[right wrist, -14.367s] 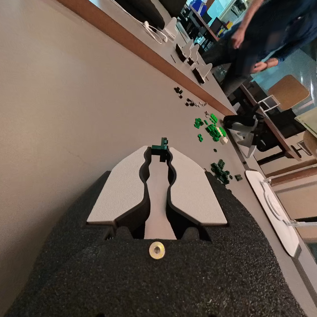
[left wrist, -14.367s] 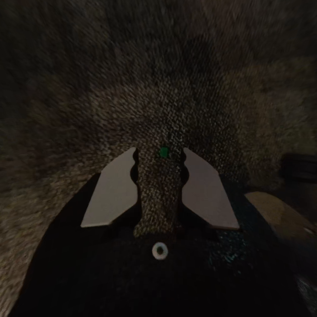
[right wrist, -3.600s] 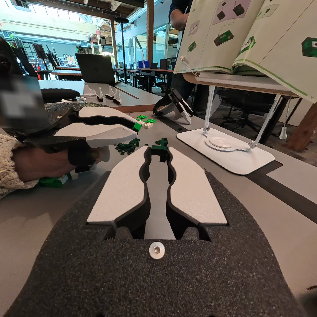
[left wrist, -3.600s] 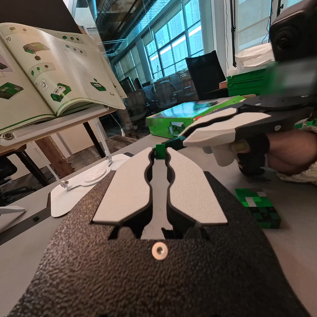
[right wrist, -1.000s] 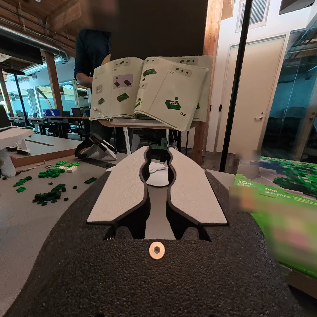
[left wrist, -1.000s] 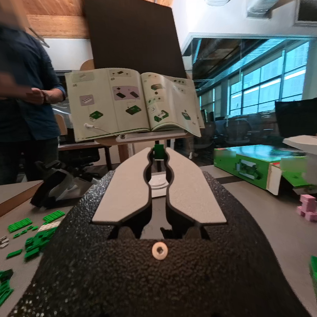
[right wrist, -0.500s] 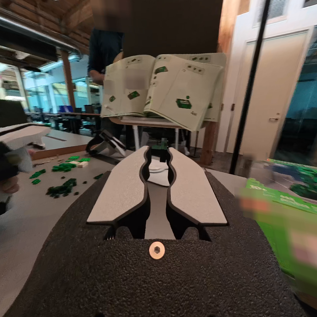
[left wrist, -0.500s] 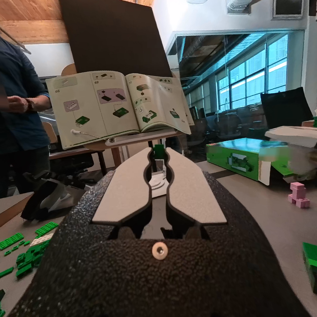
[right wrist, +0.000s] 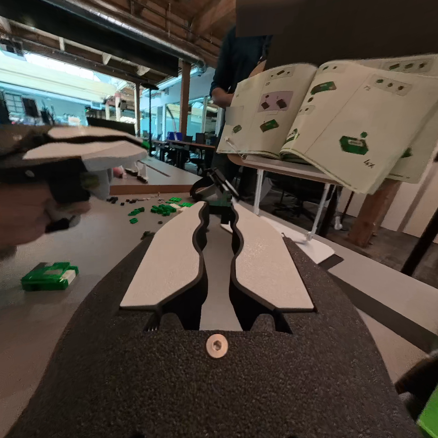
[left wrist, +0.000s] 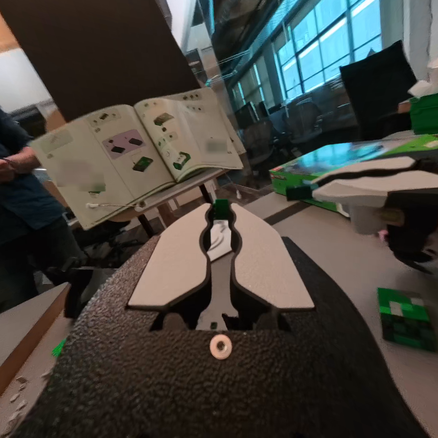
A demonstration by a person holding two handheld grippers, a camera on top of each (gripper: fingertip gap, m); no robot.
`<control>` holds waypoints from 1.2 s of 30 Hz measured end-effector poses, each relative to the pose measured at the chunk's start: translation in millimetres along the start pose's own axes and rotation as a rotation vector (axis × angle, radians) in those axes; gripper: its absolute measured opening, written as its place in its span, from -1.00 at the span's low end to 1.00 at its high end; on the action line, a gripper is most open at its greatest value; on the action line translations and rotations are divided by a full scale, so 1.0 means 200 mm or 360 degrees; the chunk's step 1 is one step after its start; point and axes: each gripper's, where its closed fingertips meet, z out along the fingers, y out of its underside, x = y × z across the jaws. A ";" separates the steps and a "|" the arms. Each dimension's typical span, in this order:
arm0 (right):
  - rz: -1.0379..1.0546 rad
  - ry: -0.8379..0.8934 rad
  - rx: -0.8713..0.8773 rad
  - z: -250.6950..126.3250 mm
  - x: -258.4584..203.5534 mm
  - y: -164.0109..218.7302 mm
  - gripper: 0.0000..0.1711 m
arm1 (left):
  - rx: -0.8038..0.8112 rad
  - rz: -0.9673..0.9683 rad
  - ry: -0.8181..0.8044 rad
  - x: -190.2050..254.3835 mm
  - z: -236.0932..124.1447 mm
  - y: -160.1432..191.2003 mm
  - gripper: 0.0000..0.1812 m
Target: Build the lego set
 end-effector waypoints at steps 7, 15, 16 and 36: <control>-0.0042 -0.0164 0.0005 0.01 -0.10 0.00 -0.81 | 0.0239 -0.0036 -0.0127 -0.17 -0.16 -0.41 -0.87; 0.0049 -0.0451 -0.0049 0.03 -0.24 0.03 -0.81 | -0.0147 -0.0250 0.0147 -0.11 -0.14 -0.17 -0.87; 0.0030 -0.0440 -0.0055 0.03 -0.24 0.03 -0.81 | -0.0224 -0.0303 0.0242 -0.05 -0.13 -0.11 -0.87; -0.0053 -0.0284 -0.0344 0.06 -0.16 0.17 -0.81 | -0.1250 0.0225 0.0845 0.17 -0.14 0.62 -0.87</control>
